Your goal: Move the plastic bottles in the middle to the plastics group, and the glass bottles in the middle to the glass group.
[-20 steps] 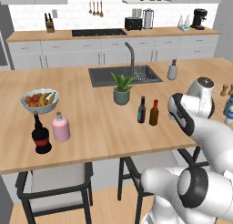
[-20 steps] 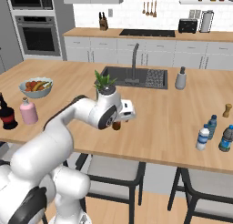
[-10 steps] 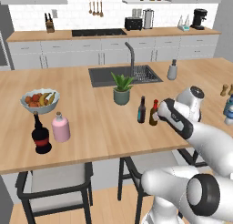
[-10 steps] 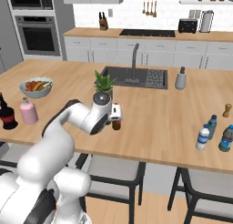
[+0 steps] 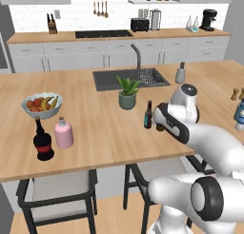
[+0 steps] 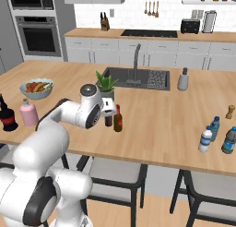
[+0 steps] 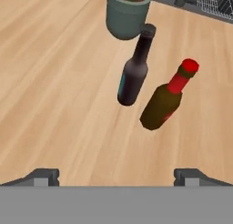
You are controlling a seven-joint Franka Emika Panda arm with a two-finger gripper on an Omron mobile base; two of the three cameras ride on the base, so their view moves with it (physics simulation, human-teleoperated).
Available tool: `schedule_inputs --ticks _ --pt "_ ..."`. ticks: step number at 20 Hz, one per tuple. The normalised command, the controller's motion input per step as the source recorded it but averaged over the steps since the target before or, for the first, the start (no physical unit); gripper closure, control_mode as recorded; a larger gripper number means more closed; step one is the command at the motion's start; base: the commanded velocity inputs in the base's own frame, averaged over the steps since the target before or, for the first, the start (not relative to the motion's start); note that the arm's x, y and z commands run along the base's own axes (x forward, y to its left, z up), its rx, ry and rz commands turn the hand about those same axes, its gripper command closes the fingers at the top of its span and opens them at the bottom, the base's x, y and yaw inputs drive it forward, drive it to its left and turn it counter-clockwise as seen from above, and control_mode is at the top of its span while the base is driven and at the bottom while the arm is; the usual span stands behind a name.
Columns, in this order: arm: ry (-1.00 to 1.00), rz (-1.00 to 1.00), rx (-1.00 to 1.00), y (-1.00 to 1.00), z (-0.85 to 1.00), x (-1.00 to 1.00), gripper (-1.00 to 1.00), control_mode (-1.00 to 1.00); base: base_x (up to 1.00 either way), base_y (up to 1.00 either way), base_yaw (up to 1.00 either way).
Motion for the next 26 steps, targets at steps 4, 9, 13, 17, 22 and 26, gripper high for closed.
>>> schedule_inputs --ticks 4,9,13,17,22,26 --pt "0.00 -0.10 0.00 -0.39 0.00 0.06 -1.00 -1.00 0.00 0.00 0.00" --pt "0.00 -0.15 0.04 -0.53 0.00 0.41 -1.00 -1.00 0.00 0.00 0.00" --pt "0.02 -0.04 0.00 -0.03 0.00 0.46 -1.00 -1.00 0.00 0.00 0.00" --pt "0.00 0.02 0.01 0.00 -0.05 0.28 -1.00 -1.00 0.00 0.00 0.00" --pt "0.00 0.04 0.00 0.00 -0.13 0.20 -1.00 -1.00 0.00 0.00 0.00" --pt "0.00 0.05 0.01 0.00 -0.21 0.30 -1.00 -1.00 0.00 0.00 0.00"
